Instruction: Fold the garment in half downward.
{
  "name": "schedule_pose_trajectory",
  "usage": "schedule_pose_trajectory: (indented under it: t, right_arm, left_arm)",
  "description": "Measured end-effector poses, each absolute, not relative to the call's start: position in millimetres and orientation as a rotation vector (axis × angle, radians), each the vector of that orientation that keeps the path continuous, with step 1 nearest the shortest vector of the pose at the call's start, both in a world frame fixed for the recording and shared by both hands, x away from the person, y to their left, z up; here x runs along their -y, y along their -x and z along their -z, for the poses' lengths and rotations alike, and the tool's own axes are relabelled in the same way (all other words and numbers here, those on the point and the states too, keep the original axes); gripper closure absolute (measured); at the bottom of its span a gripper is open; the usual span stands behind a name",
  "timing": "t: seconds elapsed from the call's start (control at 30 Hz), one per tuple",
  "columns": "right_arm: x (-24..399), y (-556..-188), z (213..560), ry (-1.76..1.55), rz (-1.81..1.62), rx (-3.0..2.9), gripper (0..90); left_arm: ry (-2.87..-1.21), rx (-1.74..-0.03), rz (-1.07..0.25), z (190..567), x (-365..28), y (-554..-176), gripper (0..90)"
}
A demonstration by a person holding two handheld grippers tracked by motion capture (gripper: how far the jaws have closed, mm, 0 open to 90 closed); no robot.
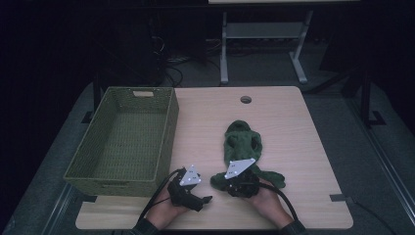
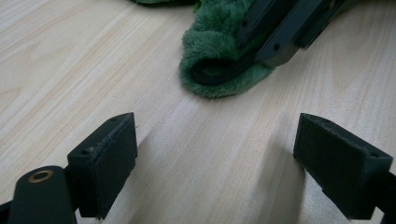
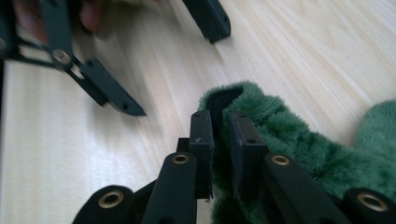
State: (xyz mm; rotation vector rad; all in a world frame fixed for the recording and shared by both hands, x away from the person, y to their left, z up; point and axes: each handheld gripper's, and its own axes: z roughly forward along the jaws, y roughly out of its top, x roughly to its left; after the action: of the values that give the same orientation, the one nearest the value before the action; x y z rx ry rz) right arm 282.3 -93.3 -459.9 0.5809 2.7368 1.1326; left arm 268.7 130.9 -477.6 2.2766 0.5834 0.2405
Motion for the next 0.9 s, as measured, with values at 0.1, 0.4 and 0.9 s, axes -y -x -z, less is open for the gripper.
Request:
schedule_pose_trajectory:
  t: [0.1,0.4,0.9]
  right_arm:
    - [98,-283,453,-0.598,-1.200,-2.728,80.3]
    - [121,-291,428,-0.643,-1.396,-2.663,79.6]
    - [153,-324,421,-0.745,-1.342,-2.528,79.6]
  left_arm:
    - [-2.278,-0.581,-0.243,478,-131,-269,12.8]
    - [-2.276,-0.582,-0.241,478,-131,-269,12.8]
    - [-2.281,-0.575,-0.244,477,-131,-269,12.8]
